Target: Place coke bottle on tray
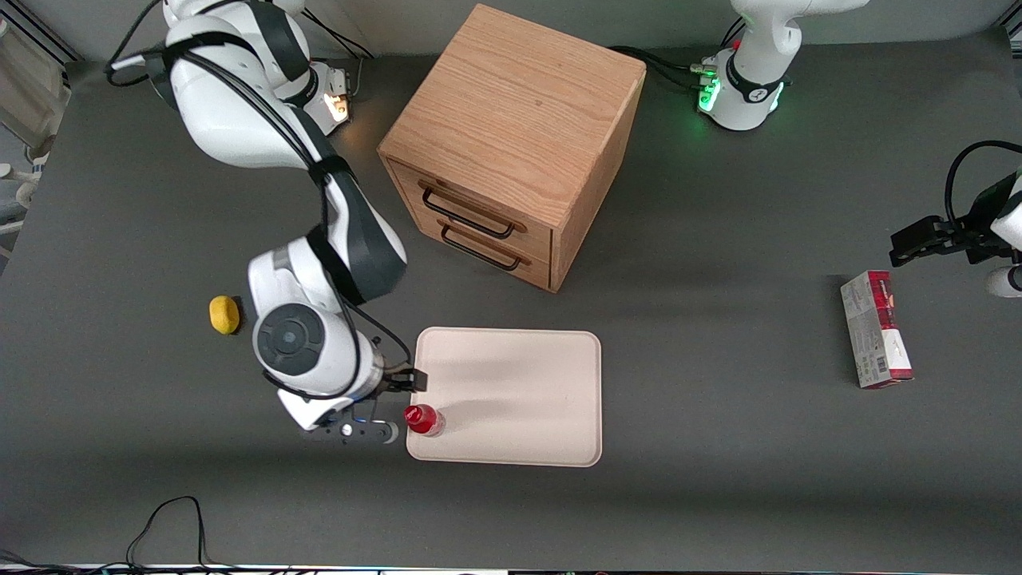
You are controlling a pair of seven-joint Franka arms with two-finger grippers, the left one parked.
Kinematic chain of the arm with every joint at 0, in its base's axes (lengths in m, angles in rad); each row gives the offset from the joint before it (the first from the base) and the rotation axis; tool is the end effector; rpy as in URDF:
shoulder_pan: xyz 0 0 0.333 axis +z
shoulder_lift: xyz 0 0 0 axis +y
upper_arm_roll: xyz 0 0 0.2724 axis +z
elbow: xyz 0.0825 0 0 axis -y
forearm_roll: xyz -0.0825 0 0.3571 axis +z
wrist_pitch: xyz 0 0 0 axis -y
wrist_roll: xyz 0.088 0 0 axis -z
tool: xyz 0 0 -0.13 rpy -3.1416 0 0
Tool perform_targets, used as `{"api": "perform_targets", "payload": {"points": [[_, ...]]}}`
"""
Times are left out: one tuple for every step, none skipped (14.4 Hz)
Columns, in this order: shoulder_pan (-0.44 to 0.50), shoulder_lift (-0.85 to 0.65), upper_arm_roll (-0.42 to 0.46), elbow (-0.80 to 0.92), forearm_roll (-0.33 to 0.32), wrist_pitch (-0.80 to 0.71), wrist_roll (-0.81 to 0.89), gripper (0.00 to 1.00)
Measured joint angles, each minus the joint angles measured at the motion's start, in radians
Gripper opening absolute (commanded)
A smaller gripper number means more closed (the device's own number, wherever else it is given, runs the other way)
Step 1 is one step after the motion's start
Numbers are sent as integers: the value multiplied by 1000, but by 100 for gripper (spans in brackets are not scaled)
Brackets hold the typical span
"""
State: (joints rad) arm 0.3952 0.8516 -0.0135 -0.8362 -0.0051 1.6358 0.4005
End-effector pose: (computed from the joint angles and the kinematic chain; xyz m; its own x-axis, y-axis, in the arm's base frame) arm 0.6529 0.2651 0.3563 0.9990 -0.0147 -0.0419 -0.0133 -0.9993 0.0343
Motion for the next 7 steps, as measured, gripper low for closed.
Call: {"api": "perform_targets", "payload": {"points": [[-16,-42,-3,-2,0,-66,-46,100],[-37,-87,-4,-14,0,-115,-84,100],[-61,-140,-5,-48,0,-140,-123,100],[-84,-197,-5,-100,0,-145,-164,100],[-107,-258,-6,-169,0,-140,-208,100],[-130,-321,-6,-245,0,-126,-250,100],[-152,-383,-7,-322,0,-111,-283,100]]}}
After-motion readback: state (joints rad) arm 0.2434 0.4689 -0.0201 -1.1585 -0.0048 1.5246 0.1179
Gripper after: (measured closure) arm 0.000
